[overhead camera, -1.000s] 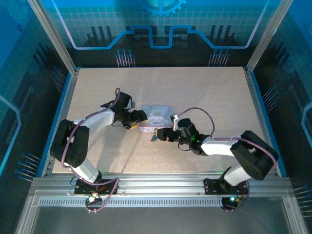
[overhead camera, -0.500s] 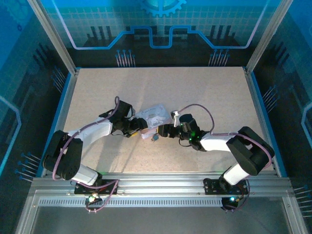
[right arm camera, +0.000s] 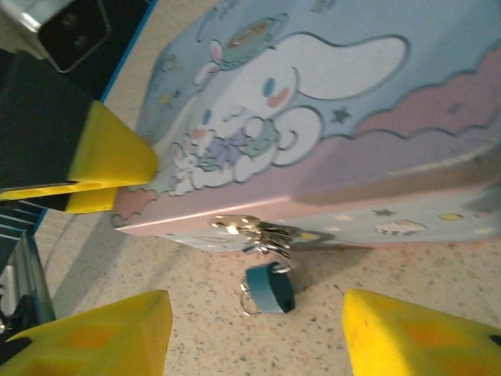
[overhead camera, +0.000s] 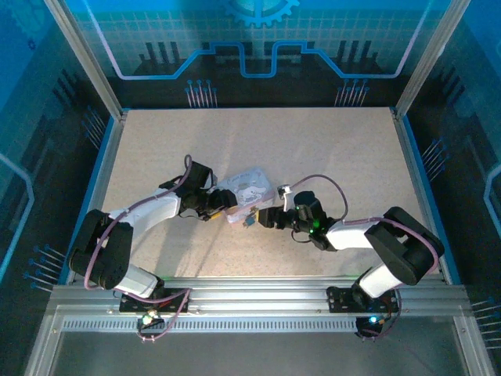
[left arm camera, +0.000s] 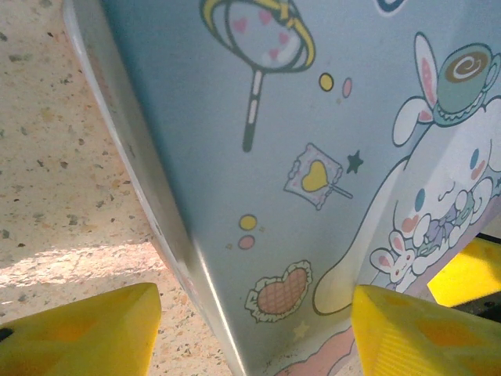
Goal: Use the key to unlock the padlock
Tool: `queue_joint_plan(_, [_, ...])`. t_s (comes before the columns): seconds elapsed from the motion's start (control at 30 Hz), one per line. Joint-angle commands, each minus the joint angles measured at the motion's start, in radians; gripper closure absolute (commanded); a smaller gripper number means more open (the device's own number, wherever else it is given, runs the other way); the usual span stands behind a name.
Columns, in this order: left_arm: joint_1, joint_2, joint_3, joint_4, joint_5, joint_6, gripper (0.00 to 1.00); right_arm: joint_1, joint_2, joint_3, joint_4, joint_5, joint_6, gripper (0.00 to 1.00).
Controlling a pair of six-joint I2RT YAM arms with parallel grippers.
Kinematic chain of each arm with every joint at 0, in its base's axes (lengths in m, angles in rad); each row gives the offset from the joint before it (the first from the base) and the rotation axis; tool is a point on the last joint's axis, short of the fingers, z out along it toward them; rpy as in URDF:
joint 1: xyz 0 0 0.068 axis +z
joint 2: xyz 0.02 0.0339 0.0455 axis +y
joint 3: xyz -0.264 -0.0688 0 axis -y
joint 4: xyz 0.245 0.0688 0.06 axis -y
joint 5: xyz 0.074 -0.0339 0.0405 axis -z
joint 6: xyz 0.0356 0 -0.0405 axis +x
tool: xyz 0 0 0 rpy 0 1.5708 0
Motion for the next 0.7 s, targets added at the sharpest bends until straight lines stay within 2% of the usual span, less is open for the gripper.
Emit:
queue_joint_plan(0.0, [-0.006, -0.015, -0.025, -0.039, -0.025, -0.023, 0.34, -0.001, 0.033, 0.008, 0.081, -0.036, -0.022, 0.42])
queue_joint_plan(0.1, [-0.007, -0.018, -0.028, -0.037, -0.026, -0.026, 0.34, 0.001, 0.078, 0.021, 0.106, -0.022, -0.03, 0.45])
queue_joint_plan(0.67, [-0.007, -0.035, -0.039, -0.037, -0.023, -0.033, 0.34, 0.014, 0.348, 0.108, 0.334, -0.111, 0.042, 0.55])
